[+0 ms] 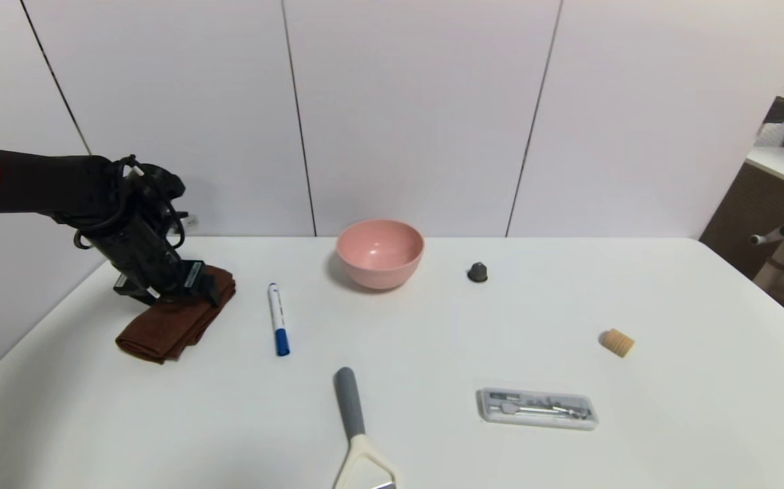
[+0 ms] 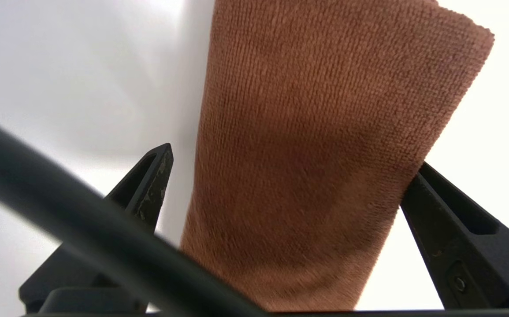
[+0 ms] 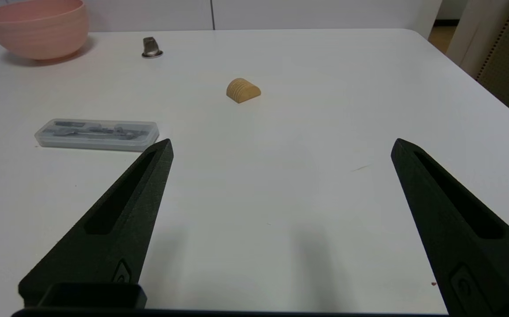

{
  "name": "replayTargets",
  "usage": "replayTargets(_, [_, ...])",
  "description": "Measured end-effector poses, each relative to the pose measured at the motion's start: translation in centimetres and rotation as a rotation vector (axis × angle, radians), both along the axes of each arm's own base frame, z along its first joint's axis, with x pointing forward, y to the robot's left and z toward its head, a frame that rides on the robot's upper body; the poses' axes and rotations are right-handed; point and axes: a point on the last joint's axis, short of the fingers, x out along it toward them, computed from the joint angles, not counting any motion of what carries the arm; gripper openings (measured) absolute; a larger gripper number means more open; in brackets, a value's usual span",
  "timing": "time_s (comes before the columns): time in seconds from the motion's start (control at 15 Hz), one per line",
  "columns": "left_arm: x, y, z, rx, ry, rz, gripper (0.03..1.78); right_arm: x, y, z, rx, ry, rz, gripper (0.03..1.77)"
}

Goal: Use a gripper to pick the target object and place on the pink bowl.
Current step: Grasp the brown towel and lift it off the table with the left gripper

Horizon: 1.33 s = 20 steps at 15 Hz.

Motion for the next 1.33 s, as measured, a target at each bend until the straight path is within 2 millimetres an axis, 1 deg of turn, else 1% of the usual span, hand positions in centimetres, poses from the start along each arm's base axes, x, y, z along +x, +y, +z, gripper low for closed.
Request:
replayTargets(0.2, [-0.3, -0.2, 1.0, 0.000, 0.002, -0.004, 1.69, 0.0, 0.0, 0.0, 0.000, 0.000, 0.000, 1.71])
replayTargets(0.4, [-0.3, -0.5, 1.3, -0.002, -0.005, -0.008, 1.69, 0.0, 0.0, 0.0, 0.000, 0.000, 0.000, 1.71])
replayTargets(0.73, [-0.2, -1.1, 0.9, -0.003, 0.010, -0.025, 1.69, 0.0, 0.0, 0.0, 0.000, 0.000, 0.000, 1.71])
replayTargets(1.33, [0.2, -1.0, 0.1, -0.004, 0.032, -0.020, 1.69, 0.0, 0.0, 0.0, 0.000, 0.000, 0.000, 1.71])
